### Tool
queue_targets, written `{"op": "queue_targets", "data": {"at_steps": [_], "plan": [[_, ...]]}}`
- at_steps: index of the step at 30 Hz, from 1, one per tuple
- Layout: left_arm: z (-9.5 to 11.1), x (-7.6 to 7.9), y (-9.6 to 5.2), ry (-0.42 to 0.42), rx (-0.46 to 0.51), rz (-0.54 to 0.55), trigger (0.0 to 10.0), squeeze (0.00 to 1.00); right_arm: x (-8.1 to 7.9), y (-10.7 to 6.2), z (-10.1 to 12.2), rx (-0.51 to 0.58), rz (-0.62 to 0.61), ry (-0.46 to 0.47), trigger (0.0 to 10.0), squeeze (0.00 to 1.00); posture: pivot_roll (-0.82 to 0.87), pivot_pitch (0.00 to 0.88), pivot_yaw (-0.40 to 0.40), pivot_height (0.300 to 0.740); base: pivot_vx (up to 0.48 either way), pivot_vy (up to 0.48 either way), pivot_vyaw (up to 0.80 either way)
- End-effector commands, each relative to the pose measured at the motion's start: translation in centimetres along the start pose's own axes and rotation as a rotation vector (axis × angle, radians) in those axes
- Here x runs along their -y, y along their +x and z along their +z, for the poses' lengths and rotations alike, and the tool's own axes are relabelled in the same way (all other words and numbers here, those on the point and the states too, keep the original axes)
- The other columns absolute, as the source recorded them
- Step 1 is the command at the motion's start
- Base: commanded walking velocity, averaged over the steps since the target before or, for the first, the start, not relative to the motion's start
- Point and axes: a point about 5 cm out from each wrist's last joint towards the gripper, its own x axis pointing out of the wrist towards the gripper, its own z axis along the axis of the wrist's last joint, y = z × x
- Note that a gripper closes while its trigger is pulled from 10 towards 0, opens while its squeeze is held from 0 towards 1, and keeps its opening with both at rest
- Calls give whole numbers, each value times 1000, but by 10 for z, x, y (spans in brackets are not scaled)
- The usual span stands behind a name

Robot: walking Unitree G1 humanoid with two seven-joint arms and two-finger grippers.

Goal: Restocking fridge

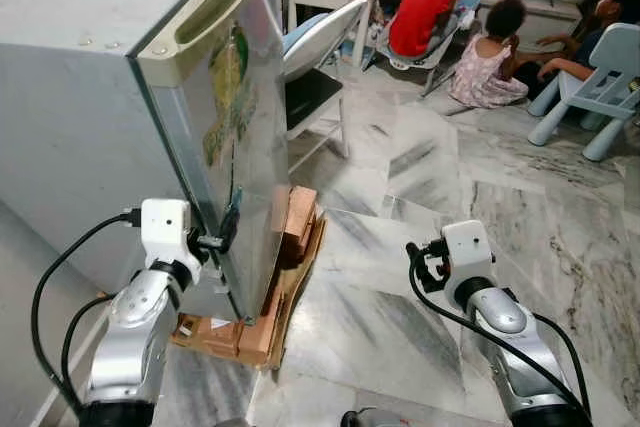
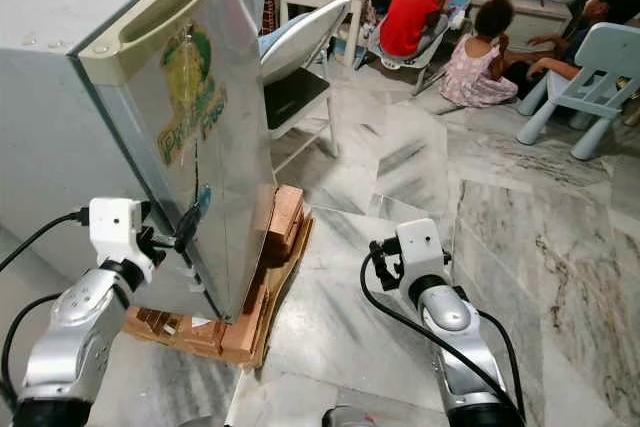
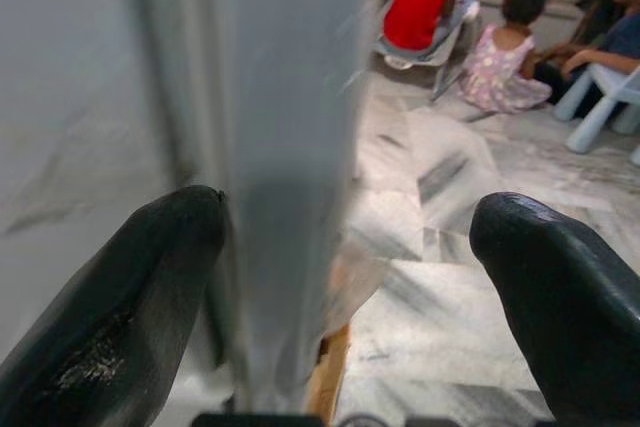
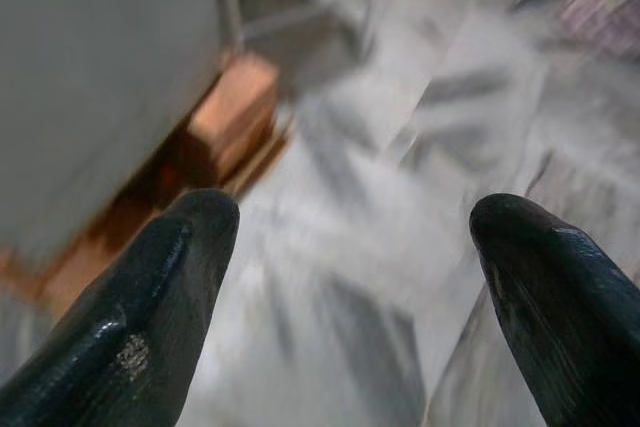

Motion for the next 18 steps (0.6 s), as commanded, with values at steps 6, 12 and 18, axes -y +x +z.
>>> {"op": "queue_targets", "data": {"at_steps": [6, 12, 18], "plan": [[-3, 15, 8, 2, -15, -75, 10000, 0, -1, -5, -6, -40, 35, -25, 10000, 0, -56, 58, -25, 740, 0, 0, 0], [1, 48, 11, 1, -20, -244, 10000, 0, -5, -8, -12, -89, 83, -61, 10000, 0, -49, 60, -26, 740, 0, 0, 0], [15, 127, -12, -39, -31, -660, 10000, 0, 3, -21, -33, -204, 140, -103, 10000, 0, -49, 61, -25, 740, 0, 0, 0]]}}
